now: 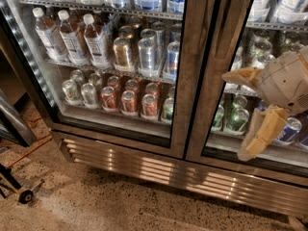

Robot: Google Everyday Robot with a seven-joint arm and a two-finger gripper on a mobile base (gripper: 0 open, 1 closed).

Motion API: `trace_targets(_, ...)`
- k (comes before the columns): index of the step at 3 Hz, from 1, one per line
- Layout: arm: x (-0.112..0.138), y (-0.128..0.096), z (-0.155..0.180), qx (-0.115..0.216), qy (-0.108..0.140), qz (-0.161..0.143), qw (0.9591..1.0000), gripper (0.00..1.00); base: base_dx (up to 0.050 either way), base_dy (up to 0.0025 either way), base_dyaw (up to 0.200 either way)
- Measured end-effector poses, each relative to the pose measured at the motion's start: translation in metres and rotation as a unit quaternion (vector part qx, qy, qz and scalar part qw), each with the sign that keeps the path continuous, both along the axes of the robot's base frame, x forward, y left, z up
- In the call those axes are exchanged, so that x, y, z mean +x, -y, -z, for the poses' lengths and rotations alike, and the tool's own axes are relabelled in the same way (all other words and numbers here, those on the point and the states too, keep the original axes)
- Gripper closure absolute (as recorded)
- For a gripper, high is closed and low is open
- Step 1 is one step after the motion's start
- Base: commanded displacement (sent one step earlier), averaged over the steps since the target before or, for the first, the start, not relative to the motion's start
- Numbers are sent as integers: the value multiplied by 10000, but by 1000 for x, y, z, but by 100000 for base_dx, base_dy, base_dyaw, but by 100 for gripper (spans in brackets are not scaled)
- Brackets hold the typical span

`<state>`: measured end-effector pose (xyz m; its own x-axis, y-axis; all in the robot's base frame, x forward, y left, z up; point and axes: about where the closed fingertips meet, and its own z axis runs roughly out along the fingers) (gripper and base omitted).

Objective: Open left fridge door

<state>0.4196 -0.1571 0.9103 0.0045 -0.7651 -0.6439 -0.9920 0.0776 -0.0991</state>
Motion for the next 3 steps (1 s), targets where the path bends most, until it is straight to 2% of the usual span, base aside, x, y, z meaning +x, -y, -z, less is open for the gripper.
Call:
trace_targets(1,-13,-35,-3,-156,107,-321,9993,0,0,0,0)
trace_targets(2,-24,-59,-4,-326,197,-557,9977,0,0,0,0)
trace_targets(3,-25,-59,-4,-330,201,-563,9977,0,0,0,0)
